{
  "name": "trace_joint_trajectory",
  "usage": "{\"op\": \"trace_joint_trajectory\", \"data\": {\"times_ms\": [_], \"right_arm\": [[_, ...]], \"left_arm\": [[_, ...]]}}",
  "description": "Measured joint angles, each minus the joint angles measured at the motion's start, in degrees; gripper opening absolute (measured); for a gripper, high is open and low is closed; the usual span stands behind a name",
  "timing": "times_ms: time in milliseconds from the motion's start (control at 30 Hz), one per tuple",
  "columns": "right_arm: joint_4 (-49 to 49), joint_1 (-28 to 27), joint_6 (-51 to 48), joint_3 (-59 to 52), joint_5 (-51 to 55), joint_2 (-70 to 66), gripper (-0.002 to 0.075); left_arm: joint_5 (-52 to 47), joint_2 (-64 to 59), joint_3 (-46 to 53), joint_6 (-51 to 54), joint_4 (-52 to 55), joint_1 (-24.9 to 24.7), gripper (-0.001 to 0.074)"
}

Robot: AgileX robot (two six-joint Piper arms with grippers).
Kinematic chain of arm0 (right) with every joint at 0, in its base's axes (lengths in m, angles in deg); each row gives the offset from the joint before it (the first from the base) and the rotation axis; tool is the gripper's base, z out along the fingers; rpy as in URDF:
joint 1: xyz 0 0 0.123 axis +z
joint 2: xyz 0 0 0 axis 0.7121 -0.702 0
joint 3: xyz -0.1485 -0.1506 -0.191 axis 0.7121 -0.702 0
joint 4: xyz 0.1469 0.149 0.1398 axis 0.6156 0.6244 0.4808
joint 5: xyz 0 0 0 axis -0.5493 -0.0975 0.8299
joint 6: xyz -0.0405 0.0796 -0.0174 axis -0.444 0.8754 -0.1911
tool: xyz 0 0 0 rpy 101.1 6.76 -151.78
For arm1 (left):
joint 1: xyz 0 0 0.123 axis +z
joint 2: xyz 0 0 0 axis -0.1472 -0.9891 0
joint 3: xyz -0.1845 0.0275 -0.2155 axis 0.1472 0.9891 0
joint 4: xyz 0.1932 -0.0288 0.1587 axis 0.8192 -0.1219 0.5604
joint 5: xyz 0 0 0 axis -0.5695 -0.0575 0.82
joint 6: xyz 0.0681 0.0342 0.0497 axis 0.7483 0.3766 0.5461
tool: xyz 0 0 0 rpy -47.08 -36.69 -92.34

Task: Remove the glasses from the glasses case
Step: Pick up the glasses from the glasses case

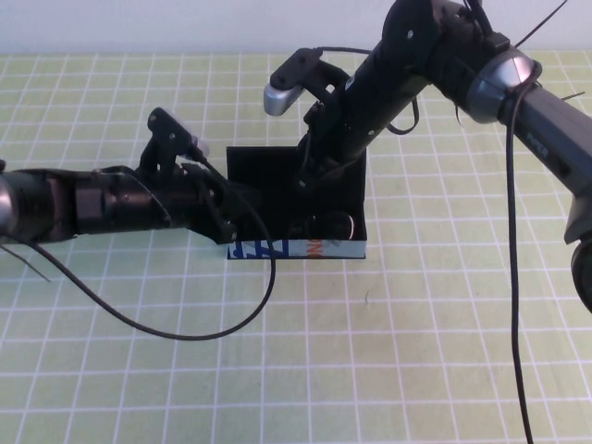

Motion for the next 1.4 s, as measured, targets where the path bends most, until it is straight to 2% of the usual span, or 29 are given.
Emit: {"op": "trace_joint_trajectory", "data": {"times_ms": [133,267,433,567,733,1000,1400], "right_arm": [[-0.9,0.2,-3.4,0.0,0.4,0.0,0.0035],[-4.1,1.7,-0.9,-0.3,0.4,0.2,0.0099],[-8.2,4.1,0.3,-7.7,0.4,5.0,0.0119],[-8.6,4.6,-5.9,-14.1,0.8,9.8,0.0121],[-8.8,4.6,-13.5,-15.0,-1.5,9.5,0.0134],[-8.9,4.6,-21.8,-15.4,-7.3,6.9,0.0277],[-8.5,4.6,-25.5,-15.4,-12.0,4.1,0.03]], "left_arm": [[3.5,0.0,-2.2,-5.8,0.0,0.0,-0.0004],[6.7,-0.5,-5.1,-12.3,0.0,0.1,-0.0004],[6.2,-1.2,-5.9,-14.3,0.0,0.3,-0.0004],[6.1,-1.4,-5.9,-14.8,0.0,0.3,-0.0004],[6.0,-1.4,-5.9,-16.3,0.0,0.3,-0.0004],[6.2,-1.4,-5.9,-19.5,0.1,0.3,-0.0004],[6.7,-1.5,-5.9,-21.6,1.0,0.4,-0.0004]]}}
